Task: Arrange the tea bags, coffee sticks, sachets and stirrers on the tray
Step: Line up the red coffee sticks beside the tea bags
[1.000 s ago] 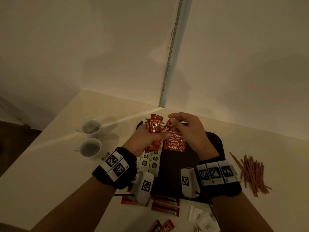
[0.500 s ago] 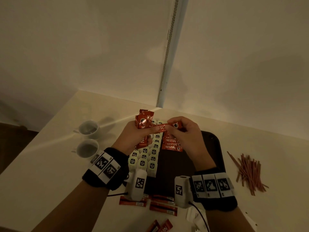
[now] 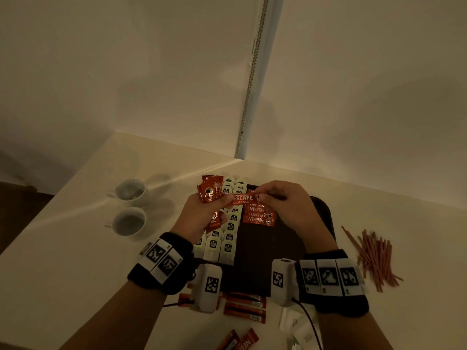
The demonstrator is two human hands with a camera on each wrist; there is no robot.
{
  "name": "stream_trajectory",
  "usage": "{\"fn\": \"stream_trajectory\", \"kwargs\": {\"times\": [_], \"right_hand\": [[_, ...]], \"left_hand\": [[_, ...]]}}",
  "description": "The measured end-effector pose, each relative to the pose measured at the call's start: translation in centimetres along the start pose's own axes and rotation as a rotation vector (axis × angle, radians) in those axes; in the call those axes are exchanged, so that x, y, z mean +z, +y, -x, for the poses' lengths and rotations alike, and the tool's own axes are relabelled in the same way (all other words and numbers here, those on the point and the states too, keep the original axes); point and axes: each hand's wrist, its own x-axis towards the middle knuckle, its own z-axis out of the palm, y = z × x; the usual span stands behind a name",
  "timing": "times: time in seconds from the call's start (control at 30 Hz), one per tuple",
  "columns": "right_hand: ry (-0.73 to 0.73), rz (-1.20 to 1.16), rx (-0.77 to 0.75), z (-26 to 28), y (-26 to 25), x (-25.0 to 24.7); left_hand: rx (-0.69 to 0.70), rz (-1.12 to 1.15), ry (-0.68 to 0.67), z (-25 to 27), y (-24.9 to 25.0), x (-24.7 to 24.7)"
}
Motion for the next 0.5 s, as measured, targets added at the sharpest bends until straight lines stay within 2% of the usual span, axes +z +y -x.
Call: {"fn": "stream_trajectory", "kwargs": {"times": [0.07,0.23,0.37,0.5], "right_hand": [[-0.047,0.039,0.025,-0.3,0.9,-0.4],[0.09,0.175,0.087,-1.8,6.5,-1.1],[0.043,0.318,0.23,-2.2,11.9,0.1],[0.035,0.293,0.32,-2.3,14.8,1.5]], "left_hand": [[-0.009,-0.008,0.008,-0.2,-0.1,-0.3],[-0.19,0.182,0.102,-0.7,-0.8,-1.8],[-0.32,0.263,0.126,-1.1,-0.9,-2.9],[-0.377,0.327,0.131,-1.2,-0.9,-3.3]]}}
